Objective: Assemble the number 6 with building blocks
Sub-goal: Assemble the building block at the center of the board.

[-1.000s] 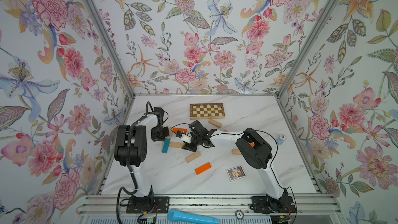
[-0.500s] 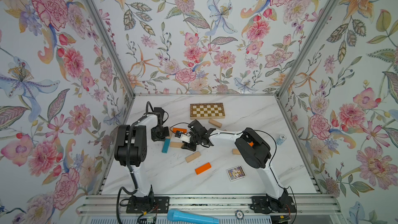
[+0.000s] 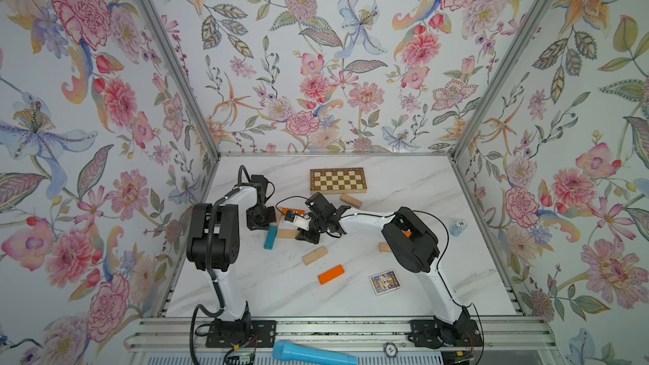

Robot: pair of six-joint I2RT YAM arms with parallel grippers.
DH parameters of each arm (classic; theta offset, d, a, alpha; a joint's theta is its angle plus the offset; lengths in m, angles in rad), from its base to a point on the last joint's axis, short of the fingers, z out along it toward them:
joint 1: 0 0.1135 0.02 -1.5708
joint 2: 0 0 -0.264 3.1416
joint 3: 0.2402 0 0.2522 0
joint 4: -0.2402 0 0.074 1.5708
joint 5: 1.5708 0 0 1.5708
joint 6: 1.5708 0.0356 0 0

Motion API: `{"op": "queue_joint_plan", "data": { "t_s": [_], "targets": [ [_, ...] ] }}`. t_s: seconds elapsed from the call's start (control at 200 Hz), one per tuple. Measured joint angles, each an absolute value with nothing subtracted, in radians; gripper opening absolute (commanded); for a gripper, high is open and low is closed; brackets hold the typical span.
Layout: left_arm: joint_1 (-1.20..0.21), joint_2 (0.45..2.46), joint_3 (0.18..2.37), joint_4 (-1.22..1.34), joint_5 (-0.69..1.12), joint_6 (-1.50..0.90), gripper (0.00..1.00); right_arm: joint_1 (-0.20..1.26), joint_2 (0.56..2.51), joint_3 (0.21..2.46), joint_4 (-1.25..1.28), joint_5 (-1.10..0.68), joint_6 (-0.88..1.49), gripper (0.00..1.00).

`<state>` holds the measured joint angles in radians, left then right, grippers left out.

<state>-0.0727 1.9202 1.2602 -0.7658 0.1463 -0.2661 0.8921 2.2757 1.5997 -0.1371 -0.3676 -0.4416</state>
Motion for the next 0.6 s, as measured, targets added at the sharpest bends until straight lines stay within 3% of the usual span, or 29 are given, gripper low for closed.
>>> {"op": "queue_joint_plan", "data": {
  "t_s": [0.601],
  "targets": [
    [-0.073,1.920,1.260,-0.766,0.146,-0.266,0.00,0.892,2.286,1.618,-0.147,-0.367,-0.441,0.38]
  ]
}}
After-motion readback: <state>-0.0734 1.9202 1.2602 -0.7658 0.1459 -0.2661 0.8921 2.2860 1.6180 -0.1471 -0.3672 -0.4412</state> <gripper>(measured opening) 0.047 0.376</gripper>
